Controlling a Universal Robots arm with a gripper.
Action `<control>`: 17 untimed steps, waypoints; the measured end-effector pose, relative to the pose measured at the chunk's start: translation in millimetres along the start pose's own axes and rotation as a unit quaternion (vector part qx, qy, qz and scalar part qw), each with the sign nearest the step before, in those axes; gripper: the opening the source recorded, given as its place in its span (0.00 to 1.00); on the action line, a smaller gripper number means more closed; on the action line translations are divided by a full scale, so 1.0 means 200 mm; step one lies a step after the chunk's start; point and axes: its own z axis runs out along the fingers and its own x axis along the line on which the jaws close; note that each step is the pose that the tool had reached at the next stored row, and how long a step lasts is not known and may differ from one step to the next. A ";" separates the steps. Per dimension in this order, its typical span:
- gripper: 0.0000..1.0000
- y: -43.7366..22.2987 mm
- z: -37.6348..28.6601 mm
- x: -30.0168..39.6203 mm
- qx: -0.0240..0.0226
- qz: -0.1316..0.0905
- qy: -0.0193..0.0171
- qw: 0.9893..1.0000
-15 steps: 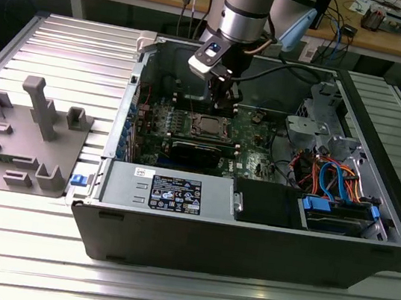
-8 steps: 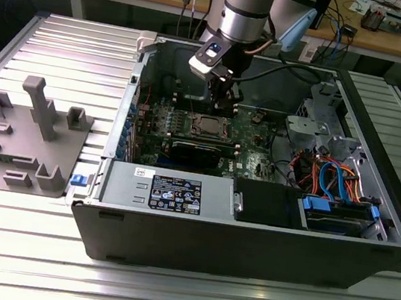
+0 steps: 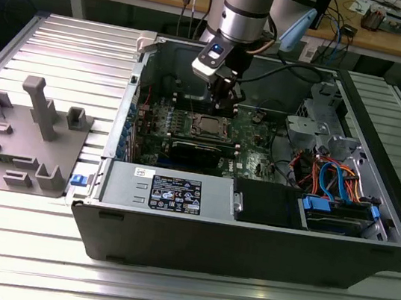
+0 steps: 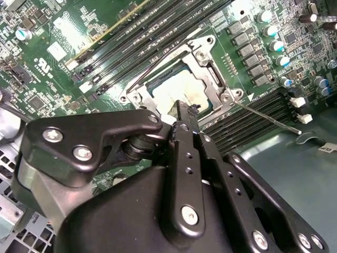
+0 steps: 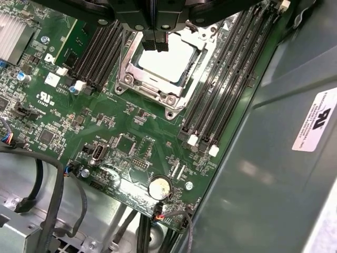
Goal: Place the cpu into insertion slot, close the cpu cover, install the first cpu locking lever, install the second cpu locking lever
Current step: 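Install the first cpu locking lever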
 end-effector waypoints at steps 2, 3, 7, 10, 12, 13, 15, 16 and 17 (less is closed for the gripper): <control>0.11 0.000 0.000 0.000 0.000 -0.003 0.000 1.000; 0.11 0.000 0.000 0.000 0.000 -0.004 0.000 1.000; 0.11 0.000 0.000 0.000 -0.001 -0.012 -0.001 1.000; 0.11 0.000 0.000 0.000 -0.001 -0.016 -0.001 1.000; 0.11 0.000 0.000 0.000 -0.001 -0.019 -0.001 1.000; 0.11 0.000 0.000 0.000 -0.001 -0.020 -0.001 1.000; 0.11 0.000 0.000 0.000 -0.001 -0.022 -0.001 1.000; 0.11 0.000 0.000 0.000 -0.001 -0.023 -0.001 1.000; 0.11 0.000 0.000 0.000 -0.001 -0.024 -0.001 1.000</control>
